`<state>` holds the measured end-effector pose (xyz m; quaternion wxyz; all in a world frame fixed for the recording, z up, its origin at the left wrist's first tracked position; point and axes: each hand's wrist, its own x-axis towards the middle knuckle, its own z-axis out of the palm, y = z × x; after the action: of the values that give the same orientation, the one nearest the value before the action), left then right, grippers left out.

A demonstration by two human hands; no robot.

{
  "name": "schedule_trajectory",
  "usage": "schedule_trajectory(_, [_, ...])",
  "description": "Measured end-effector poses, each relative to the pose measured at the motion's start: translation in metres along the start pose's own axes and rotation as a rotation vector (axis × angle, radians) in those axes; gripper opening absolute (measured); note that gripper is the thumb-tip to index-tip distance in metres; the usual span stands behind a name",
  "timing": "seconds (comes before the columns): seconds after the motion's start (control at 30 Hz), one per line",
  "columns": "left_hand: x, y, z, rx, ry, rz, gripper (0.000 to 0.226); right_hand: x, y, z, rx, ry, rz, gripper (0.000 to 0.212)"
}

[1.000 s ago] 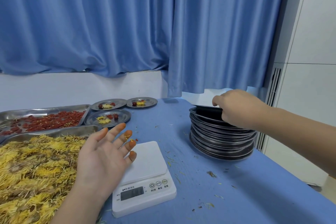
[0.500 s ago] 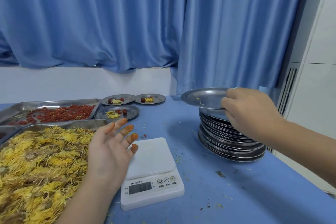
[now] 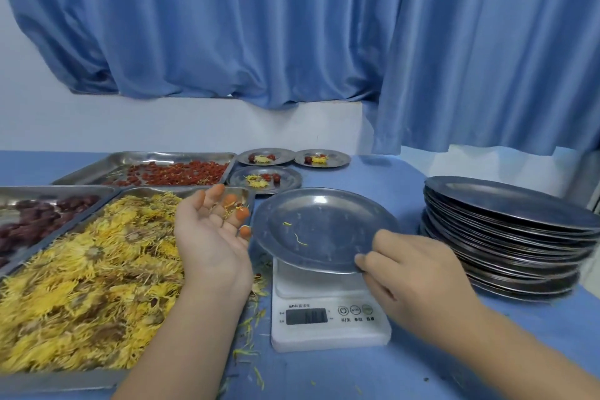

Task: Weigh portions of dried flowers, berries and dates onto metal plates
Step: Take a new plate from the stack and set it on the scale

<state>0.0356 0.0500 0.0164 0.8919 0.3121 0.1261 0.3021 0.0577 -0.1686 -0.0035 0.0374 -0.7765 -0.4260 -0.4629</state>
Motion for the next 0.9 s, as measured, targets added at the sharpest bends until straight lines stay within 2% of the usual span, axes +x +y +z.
schedule_trajectory(0.27, [0.004,-0.001,-0.001,0.044,0.062,0.019,0.033,-0.017,0.004,0.014,0.064,-0.022,0.045,0.019])
schedule_trajectory(0.43, [0.005,-0.001,-0.003,0.063,0.053,0.015,0.035,-0.02,0.002,0.015,0.095,-0.058,0.05,0.023])
schedule_trajectory(0.57, [0.004,-0.002,-0.003,0.08,0.042,0.018,0.036,-0.02,-0.001,0.015,0.113,-0.167,0.093,0.027])
schedule_trajectory(0.77, [0.003,-0.003,-0.003,0.108,0.033,0.014,0.035,-0.029,0.0,-0.001,0.322,-0.238,0.194,0.008])
schedule_trajectory(0.9, [0.004,-0.004,-0.004,0.121,0.027,0.014,0.034,-0.04,0.008,-0.014,0.414,-0.298,0.222,0.022])
